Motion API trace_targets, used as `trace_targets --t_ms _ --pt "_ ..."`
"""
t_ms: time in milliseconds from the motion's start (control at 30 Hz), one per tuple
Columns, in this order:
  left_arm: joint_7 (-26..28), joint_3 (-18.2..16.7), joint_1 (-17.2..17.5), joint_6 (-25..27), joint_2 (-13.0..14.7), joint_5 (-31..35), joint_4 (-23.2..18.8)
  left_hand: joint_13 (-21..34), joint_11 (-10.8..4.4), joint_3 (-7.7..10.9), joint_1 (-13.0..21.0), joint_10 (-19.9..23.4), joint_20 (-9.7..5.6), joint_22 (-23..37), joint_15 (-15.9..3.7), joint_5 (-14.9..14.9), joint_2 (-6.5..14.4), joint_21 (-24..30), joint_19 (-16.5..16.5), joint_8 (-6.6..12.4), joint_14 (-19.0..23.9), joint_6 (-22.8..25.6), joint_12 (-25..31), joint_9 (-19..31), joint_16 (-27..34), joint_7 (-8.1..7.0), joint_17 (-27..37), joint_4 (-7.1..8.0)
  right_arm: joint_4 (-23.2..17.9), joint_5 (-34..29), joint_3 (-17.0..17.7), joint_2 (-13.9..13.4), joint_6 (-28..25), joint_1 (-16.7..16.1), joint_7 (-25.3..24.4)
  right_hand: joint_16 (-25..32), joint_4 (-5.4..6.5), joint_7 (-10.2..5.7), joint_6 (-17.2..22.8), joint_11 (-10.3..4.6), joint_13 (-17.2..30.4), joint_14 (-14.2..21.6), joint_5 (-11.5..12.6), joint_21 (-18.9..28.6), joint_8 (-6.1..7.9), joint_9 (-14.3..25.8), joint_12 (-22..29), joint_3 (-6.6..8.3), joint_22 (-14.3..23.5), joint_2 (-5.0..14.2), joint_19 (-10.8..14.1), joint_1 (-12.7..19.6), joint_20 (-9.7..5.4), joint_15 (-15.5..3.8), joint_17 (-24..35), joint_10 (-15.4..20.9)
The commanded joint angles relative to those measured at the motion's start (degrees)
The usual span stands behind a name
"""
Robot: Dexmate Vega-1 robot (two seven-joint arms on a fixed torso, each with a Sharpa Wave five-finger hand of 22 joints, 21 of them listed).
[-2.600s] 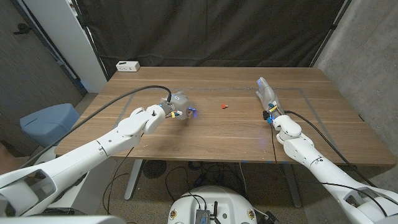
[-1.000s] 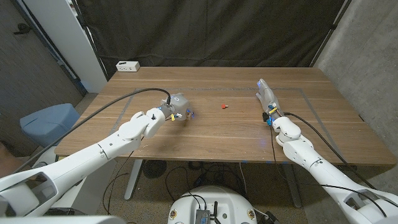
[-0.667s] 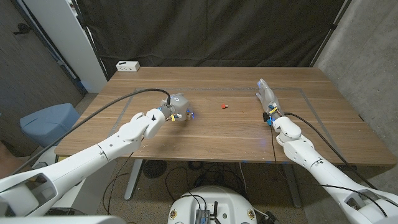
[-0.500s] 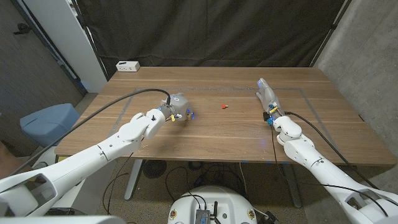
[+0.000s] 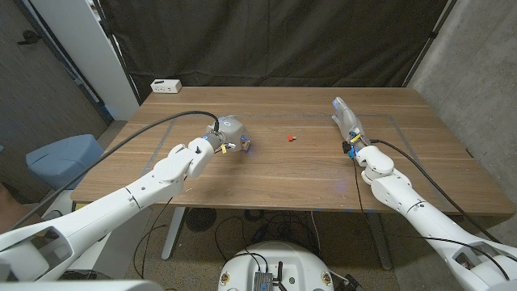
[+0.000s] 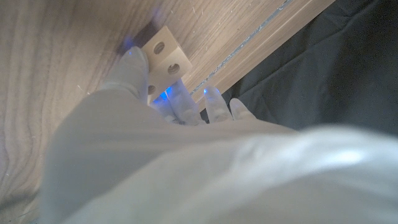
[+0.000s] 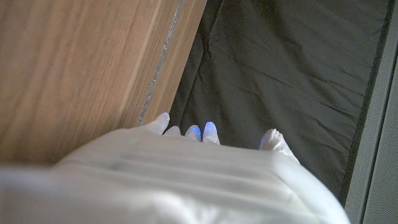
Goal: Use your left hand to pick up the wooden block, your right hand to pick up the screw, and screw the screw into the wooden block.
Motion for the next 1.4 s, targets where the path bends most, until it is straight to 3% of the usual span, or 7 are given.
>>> trace_targets --t_ms 33,700,1000,1100,1200,1400 --pt "1.2 -1.4 0.4 2.2 -1.3 -2.5 -0.7 0.9 -0.14 -0.22 0.2 0.7 0.02 0.1 -7.55 0.1 0.6 0.0 0.2 0.38 0.6 0.7 1.1 0.2 0.3 0.08 0.2 0.25 -3.7 -2.4 -1.1 -3.7 -4.4 1.1 0.9 0.5 -0.28 -0.28 0.4 -0.13 0.1 0.3 0.4 0.3 0.37 0.1 0.4 0.02 0.3 0.24 0.4 -0.1 -0.11 -0.65 0.1 0.4" --pt "6.9 -3.4 2.2 5.8 -4.7 -10.6 -1.6 1.4 -0.13 -0.64 0.1 1.8 0.28 0.1 -7.39 0.1 1.1 -0.1 0.2 0.75 1.5 2.1 1.4 0.2 0.8 0.12 0.5 0.42 -8.9 -9.0 -3.1 -7.7 -9.3 2.6 -0.5 0.6 -0.99 -1.16 1.6 -0.55 0.1 0.8 0.4 0.6 0.67 0.1 0.5 0.33 0.3 0.27 1.3 0.6 -0.35 -0.96 0.0 0.7" --pt "10.1 -5.1 3.1 7.8 -7.3 -17.3 -1.5 1.6 -0.13 -0.89 0.2 2.1 0.57 0.1 -7.42 0.0 1.0 -0.1 0.2 0.89 1.8 2.7 1.4 0.2 1.0 0.13 0.6 0.34 -11.7 -13.9 -4.5 -9.8 -13.3 3.6 -2.3 1.1 -2.66 -1.63 3.9 0.23 0.3 3.3 0.1 1.1 1.09 0.2 1.5 0.73 0.2 -0.23 3.8 2.3 -0.32 -1.17 -0.2 4.9" --pt "11.6 -5.2 2.8 7.9 -8.0 -18.8 -1.0 1.6 -0.14 -0.92 0.2 2.2 0.63 0.1 -7.43 0.0 1.1 -0.1 0.2 0.90 1.8 2.7 1.4 0.2 1.0 0.13 0.6 0.34 -11.8 -15.2 -4.8 -9.9 -13.4 3.9 -2.8 1.3 -2.99 -1.57 4.1 0.27 0.3 4.1 0.1 1.2 1.06 0.2 1.6 0.87 0.2 -0.22 4.5 2.7 -0.57 -1.50 -0.2 5.5" --pt "13.0 -5.4 2.5 7.7 -8.7 -20.6 -0.5 1.7 -0.13 -0.94 0.3 2.2 0.68 0.1 -7.46 0.0 1.1 -0.1 0.2 0.93 1.8 2.8 1.4 0.2 1.0 0.12 0.6 0.34 -11.5 -16.4 -5.2 -10.0 -13.0 4.5 -2.7 1.3 -3.53 -1.51 4.2 0.36 0.4 4.8 0.0 1.3 0.94 0.3 1.7 1.20 0.2 -0.01 5.6 3.5 -1.82 -1.72 -0.2 6.5" --pt "15.2 -5.8 1.9 7.1 -10.3 -24.8 0.8 1.7 -0.14 -0.99 0.3 2.3 0.72 0.1 -7.48 0.0 1.1 -0.1 0.1 0.96 1.9 3.0 1.5 0.2 1.1 0.13 0.6 0.34 -11.2 -19.5 -6.4 -10.7 -12.8 5.8 -2.0 1.4 -4.36 -1.27 5.2 0.69 0.5 5.8 -0.3 1.4 1.12 0.3 1.7 2.04 0.2 0.72 6.8 4.9 -1.84 -1.62 -0.2 7.5"
